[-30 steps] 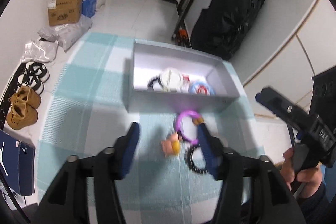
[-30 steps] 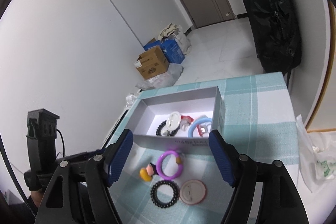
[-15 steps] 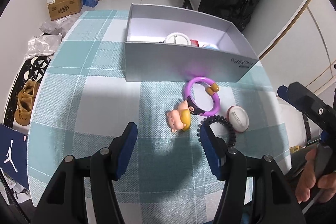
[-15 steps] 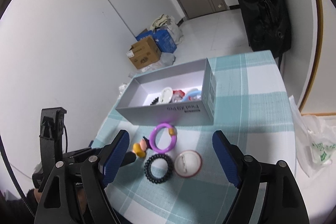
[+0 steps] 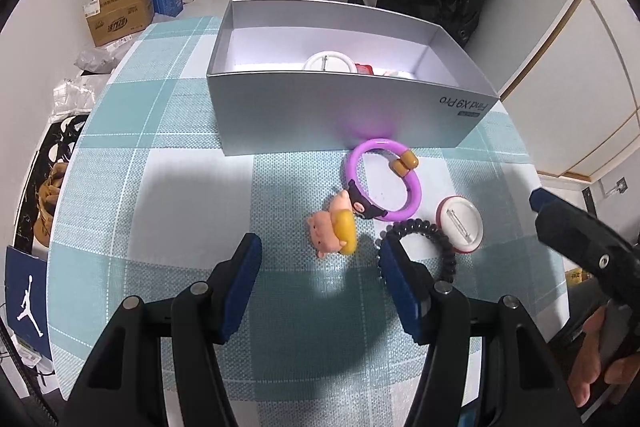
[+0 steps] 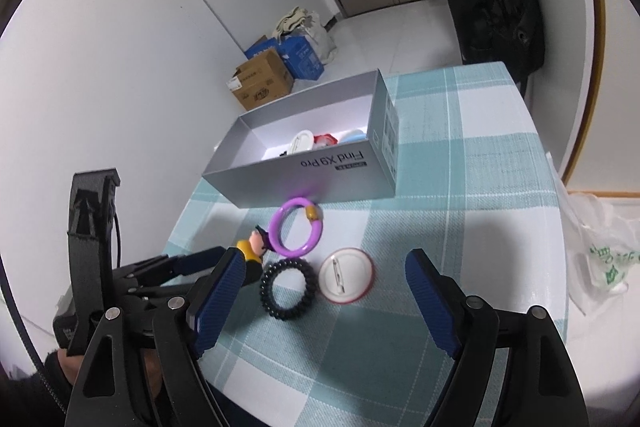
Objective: Organize jewelry
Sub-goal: 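Close the left tool on the yellow-pink figurine and lift it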
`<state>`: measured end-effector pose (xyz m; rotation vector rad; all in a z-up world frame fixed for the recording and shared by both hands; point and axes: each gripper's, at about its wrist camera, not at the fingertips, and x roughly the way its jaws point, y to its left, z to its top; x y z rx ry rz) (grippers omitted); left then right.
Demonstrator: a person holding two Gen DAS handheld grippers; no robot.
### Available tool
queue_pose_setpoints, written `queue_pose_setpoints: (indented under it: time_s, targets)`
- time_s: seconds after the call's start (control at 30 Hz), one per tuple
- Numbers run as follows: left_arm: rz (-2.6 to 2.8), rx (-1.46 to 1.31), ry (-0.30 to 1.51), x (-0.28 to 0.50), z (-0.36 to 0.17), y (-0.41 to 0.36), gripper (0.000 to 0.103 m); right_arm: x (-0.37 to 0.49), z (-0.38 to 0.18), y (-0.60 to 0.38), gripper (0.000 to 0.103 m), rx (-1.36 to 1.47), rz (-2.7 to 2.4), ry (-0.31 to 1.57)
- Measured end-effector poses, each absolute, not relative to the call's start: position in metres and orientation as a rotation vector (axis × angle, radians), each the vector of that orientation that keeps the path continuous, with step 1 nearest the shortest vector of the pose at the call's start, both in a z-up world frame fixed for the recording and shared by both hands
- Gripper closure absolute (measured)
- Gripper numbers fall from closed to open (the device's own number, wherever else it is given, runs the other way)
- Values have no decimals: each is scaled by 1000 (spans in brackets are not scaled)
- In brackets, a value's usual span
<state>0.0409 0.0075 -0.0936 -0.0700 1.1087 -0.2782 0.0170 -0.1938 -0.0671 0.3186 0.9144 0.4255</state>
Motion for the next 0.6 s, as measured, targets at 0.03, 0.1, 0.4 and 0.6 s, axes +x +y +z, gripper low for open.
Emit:
queue_pose_setpoints:
  time_s: [0.03,0.1,0.4,0.6]
  targets:
    - [-278,-74,1109,41,-94,8,47,16,-68,-194,21,319,425,916]
    - [-277,-77,1109,42,-94,8,47,15,-69,-194,21,320,425,920]
    - [-281,-78,1105,46,-93,6,53,10,-74,-192,20,314,413,951]
    - [-277,-57,1102,49,-93,3,71,9,-76,-193,20,319,406,956]
